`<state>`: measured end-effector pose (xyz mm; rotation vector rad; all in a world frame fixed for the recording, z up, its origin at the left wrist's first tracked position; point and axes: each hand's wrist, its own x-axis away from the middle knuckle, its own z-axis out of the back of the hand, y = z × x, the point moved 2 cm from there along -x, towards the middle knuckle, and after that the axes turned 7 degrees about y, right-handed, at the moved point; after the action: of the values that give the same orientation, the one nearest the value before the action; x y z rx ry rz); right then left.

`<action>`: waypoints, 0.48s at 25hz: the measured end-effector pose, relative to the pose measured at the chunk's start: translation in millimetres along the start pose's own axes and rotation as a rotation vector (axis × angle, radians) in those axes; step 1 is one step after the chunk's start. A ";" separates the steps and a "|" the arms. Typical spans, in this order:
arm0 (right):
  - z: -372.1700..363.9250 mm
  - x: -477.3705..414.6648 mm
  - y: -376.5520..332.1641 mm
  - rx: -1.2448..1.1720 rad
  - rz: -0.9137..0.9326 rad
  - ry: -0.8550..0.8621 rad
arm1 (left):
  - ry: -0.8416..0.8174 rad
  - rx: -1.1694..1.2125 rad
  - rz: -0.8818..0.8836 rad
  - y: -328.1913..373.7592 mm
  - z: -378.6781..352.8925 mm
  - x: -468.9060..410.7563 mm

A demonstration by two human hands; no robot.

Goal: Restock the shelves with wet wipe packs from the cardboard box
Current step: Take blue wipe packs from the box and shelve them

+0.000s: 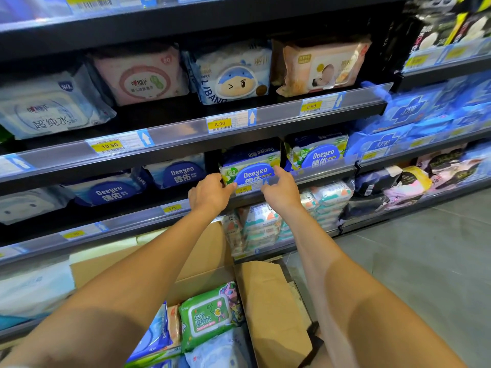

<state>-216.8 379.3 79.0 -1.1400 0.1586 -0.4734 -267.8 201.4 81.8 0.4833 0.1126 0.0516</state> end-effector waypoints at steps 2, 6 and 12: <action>2.7 -1.6 3.1 -0.021 -0.020 -0.003 | -0.009 -0.020 -0.005 6.9 -2.1 -1.7; 10.0 -0.6 6.3 -0.019 -0.010 -0.029 | -0.025 -0.008 0.003 13.8 -8.9 -7.3; 16.0 3.2 10.8 0.011 0.043 -0.055 | -0.047 -0.029 -0.032 10.3 -4.1 -4.2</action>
<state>-205.2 394.8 76.3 -1.1356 0.1320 -0.4036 -272.8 212.1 83.5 0.4533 0.0735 0.0107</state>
